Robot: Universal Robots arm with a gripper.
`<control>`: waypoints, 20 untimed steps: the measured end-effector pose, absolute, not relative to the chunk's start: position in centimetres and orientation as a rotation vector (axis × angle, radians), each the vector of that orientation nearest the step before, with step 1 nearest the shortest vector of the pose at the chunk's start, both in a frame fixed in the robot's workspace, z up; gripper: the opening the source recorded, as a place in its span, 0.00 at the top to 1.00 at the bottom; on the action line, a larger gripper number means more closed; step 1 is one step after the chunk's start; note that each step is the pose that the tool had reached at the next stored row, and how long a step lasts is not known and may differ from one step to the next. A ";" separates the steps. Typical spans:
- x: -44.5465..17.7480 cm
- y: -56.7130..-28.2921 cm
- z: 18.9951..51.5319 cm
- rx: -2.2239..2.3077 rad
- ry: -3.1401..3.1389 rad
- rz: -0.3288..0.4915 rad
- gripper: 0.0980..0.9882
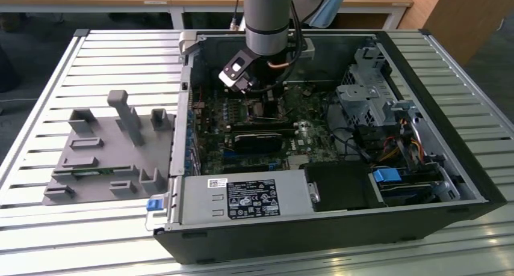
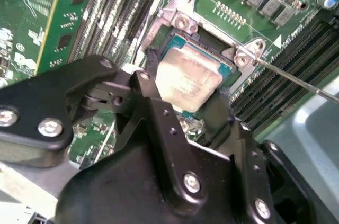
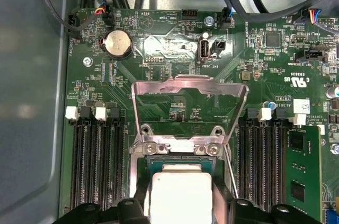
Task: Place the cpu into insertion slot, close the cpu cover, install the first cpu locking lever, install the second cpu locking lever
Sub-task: 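Place the cpu into insertion slot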
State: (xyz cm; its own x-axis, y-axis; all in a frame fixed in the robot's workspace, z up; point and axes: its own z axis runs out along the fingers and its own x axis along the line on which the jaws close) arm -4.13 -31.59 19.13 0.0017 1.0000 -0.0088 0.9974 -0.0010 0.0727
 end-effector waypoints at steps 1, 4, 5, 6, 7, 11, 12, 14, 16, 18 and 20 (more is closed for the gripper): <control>-4.1 -31.6 19.1 2.181 2.179 0.069 0.49; -4.1 -31.6 19.1 2.182 2.178 0.069 0.42; -4.1 -31.6 19.2 2.181 2.178 0.069 0.42; -4.1 -31.6 19.2 2.181 2.179 0.068 0.42; -4.1 -31.6 19.3 2.181 2.179 0.068 0.42; -4.1 -31.6 19.6 2.182 2.179 0.069 0.42; -4.1 -31.6 19.8 2.182 2.179 0.069 0.42; -4.1 -31.6 20.1 2.182 2.179 0.068 0.42; -4.1 -31.6 20.5 2.182 2.179 0.068 0.44; -4.1 -31.6 20.7 2.182 2.180 0.067 0.57; -4.1 -31.6 20.9 2.183 2.180 0.065 0.64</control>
State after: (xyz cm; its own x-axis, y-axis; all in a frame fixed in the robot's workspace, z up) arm -4.12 -31.60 20.85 0.0016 1.0000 -0.0095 0.9976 -0.0009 0.0689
